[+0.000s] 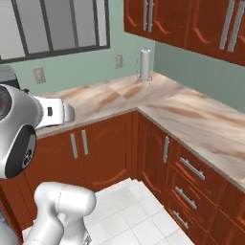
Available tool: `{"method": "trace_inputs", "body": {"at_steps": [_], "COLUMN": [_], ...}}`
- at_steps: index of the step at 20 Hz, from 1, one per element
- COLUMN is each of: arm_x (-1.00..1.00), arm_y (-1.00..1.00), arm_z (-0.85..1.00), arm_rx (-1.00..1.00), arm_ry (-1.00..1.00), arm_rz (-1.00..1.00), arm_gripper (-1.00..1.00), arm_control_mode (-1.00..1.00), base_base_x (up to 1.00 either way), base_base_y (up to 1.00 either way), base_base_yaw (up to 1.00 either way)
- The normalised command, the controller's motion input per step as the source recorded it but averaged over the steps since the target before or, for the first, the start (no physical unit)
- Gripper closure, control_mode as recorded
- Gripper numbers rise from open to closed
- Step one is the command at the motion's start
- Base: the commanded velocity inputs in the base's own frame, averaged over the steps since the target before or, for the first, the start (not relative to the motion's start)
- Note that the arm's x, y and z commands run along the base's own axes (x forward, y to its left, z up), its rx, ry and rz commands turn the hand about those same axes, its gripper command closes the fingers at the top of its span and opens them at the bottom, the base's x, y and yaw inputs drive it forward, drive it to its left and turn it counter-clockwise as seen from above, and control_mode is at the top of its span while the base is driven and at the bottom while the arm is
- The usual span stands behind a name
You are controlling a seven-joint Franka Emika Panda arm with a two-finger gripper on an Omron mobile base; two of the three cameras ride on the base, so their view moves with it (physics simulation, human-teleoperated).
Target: Place the beer on the top shelf of the fridge to keep it out of children's reach, and place the mushroom and eggplant on lower shelves for easy access.
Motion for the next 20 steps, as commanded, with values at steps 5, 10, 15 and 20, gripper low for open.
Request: {"method": "trace_inputs", "body": {"at_steps": [5, 10, 15, 20], "arm_x": [0.0, 0.0, 0.0, 0.0], "arm_y": [0.0, 0.0, 0.0, 0.0], "arm_z": [0.0, 0.0, 0.0, 0.0], "arm_rx": [0.0, 0.0, 0.0, 0.0], "arm_ry": [0.0, 0.0, 0.0, 0.0], "arm_rz": [0.0, 0.0, 0.0, 0.0], "arm_gripper": [-1.0, -1.0, -1.0, -1.0], "arm_control_mode": [1.0, 1.0, 1.0, 1.0], "base_base_x": [1.0, 1.0, 0.84, 0.69], "base_base_y": [0.0, -0.06, -0.24, -0.46], "base_base_yaw": [0.61, 0.57, 0.56, 0.55]}}
